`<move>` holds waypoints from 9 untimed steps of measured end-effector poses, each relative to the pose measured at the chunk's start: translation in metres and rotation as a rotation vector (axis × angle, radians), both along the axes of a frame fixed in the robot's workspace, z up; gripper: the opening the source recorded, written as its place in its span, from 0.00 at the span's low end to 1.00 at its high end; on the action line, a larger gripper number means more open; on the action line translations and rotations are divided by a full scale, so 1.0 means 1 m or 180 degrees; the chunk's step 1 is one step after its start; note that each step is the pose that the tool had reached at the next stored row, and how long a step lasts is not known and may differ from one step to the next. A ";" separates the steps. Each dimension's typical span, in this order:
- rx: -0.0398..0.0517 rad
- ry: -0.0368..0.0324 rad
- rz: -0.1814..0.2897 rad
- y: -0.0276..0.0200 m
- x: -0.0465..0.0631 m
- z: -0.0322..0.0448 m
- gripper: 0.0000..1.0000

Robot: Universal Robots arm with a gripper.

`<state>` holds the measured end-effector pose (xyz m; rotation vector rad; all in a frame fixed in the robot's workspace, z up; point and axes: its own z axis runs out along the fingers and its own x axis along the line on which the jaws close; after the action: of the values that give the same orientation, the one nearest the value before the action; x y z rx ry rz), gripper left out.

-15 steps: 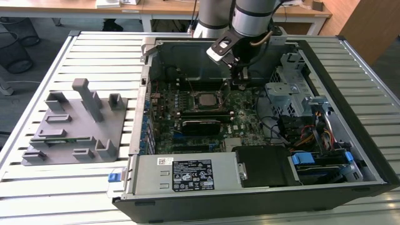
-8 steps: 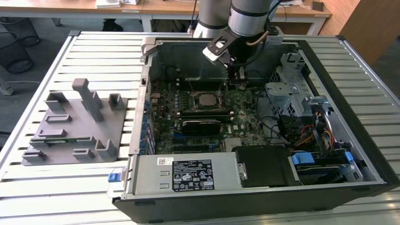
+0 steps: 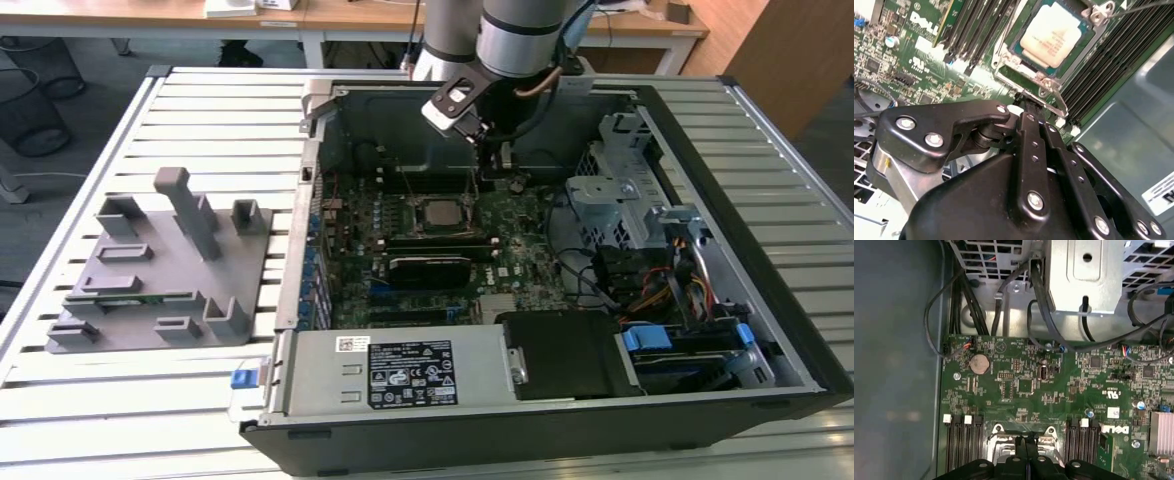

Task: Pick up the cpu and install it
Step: 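Close the cpu cover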

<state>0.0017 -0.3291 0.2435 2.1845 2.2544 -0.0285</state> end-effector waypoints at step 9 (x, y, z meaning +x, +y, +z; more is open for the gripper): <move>0.0000 0.0000 0.0000 0.0021 -0.015 -0.0015 0.11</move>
<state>-0.0134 -0.3270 0.2420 2.1846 2.2543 -0.0287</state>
